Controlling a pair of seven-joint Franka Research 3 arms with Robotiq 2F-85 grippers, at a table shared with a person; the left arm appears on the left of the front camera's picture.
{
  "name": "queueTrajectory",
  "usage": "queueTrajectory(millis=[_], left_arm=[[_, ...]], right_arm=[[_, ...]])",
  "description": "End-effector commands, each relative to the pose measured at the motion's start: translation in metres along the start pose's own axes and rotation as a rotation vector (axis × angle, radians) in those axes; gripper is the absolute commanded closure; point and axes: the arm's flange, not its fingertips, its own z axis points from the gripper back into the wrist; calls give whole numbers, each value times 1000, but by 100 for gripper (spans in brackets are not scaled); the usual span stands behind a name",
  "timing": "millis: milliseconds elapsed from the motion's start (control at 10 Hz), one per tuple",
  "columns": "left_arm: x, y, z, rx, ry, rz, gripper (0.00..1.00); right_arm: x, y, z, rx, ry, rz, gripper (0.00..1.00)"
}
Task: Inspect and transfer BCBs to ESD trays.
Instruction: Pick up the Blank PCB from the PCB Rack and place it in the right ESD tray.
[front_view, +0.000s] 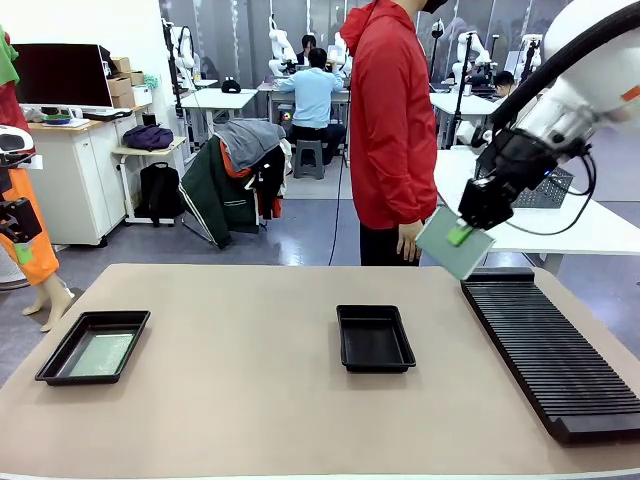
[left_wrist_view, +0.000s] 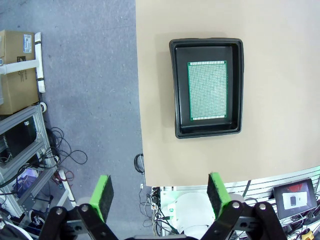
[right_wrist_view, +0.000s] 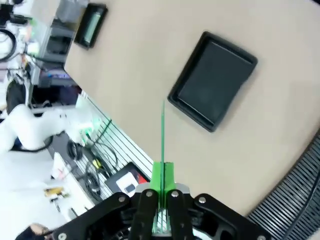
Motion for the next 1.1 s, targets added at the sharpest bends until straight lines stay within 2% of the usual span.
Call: queueTrajectory(millis=[0, 300, 1000], left_arm=[[1, 1, -1, 2, -4, 0, 0], [1, 1, -1, 2, -4, 0, 0], [1, 1, -1, 2, -4, 0, 0]], right_arm=[[-5, 13, -33, 8, -90, -89, 98], [-7, 10, -79, 19, -177, -195, 98], [-3, -29, -168, 102, -285, -337, 98]])
